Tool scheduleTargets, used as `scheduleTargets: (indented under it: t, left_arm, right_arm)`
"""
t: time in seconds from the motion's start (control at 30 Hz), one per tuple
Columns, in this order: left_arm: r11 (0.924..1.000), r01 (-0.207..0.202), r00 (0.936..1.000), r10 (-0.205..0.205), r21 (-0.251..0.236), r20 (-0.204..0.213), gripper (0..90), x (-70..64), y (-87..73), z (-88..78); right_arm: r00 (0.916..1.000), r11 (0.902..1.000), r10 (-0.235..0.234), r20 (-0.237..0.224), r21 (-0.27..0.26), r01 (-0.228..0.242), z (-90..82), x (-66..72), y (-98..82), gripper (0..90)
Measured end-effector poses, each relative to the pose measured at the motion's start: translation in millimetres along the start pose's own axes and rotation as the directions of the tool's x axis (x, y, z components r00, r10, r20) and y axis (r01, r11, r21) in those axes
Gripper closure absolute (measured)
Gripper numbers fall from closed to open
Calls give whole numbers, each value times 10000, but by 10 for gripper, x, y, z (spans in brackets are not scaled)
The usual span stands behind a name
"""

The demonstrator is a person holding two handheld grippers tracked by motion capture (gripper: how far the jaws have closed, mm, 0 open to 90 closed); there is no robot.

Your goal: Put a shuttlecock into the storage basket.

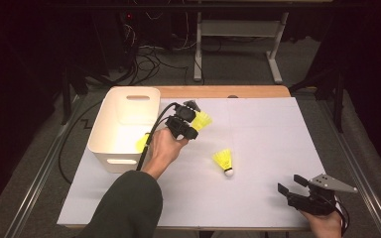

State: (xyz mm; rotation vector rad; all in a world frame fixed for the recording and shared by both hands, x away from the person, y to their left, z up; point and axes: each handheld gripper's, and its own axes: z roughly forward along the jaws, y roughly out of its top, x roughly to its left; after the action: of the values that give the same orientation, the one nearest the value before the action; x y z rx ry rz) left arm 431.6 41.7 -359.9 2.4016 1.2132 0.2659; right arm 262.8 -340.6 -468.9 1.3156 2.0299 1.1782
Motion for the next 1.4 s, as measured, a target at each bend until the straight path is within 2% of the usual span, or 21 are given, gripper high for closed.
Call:
scheduleTargets:
  t: [0.13, 0.6, 0.93, 1.4]
  left_arm:
    - [10000, -47, 9999, 47, -21, -114, 646, 3, 10, -36]
    - [9999, 12, 10000, -11, -164, 56, 646, 28, 23, -160]
    - [9995, 188, 9998, -186, -246, 108, 646, 109, 5, -252]
    - [9987, 315, 9995, -311, -393, 106, 646, 151, -26, -332]
  right_arm:
    - [10000, 10000, 5, 3, -6, -5, 0, -1, 0, 283]
    - [10000, 10000, 16, 7, -13, -16, 0, -1, 0, 283]
    - [10000, 10000, 38, 9, -2, -38, 1, -4, -1, 283]
    - [10000, 10000, 65, 22, -10, -65, -2, -2, -2, 283]
